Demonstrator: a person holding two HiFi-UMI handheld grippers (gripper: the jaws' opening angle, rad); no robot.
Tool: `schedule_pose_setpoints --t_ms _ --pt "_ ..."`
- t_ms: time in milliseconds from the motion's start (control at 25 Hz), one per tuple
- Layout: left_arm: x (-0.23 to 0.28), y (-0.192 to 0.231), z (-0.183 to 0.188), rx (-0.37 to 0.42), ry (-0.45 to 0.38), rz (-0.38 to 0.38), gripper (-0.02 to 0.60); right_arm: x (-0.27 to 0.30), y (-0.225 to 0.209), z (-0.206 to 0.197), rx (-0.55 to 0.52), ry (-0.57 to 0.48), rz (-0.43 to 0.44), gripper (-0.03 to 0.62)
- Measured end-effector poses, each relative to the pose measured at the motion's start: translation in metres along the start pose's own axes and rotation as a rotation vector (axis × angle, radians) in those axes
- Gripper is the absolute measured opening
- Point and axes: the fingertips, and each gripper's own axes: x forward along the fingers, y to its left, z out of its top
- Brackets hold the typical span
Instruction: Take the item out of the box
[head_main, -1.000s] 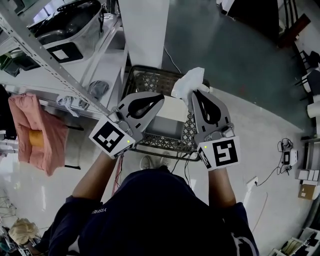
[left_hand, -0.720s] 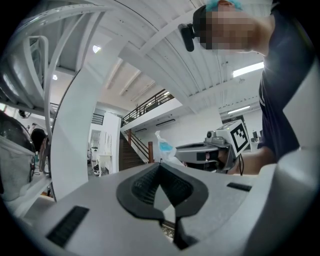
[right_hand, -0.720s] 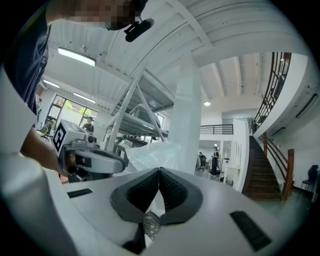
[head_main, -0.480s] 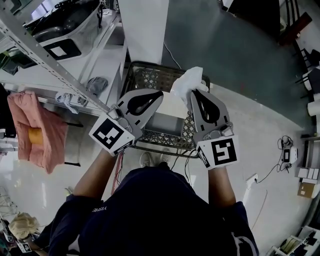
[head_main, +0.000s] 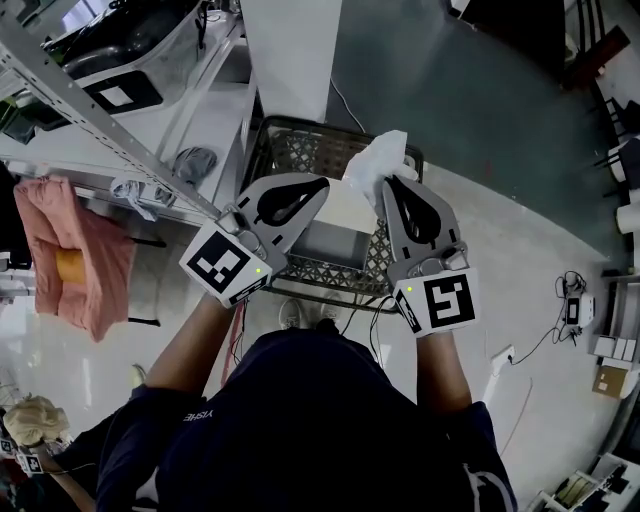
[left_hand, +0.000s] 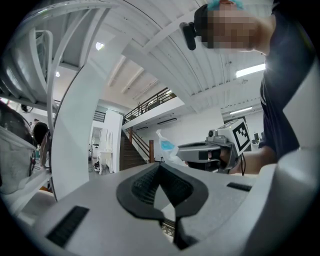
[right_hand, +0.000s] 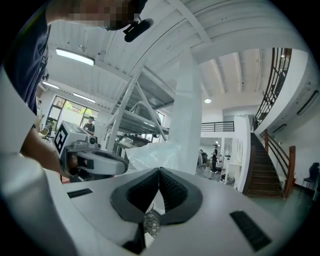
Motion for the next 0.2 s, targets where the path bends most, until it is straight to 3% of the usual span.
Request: schedule_pose_setpoints --t_ms 200 --pt "0.0008 0.0022 -0.0017 -0.001 0.002 0.0 0.006 0.0029 0.0007 -0.0016 0.001 0.001 0.004 0.025"
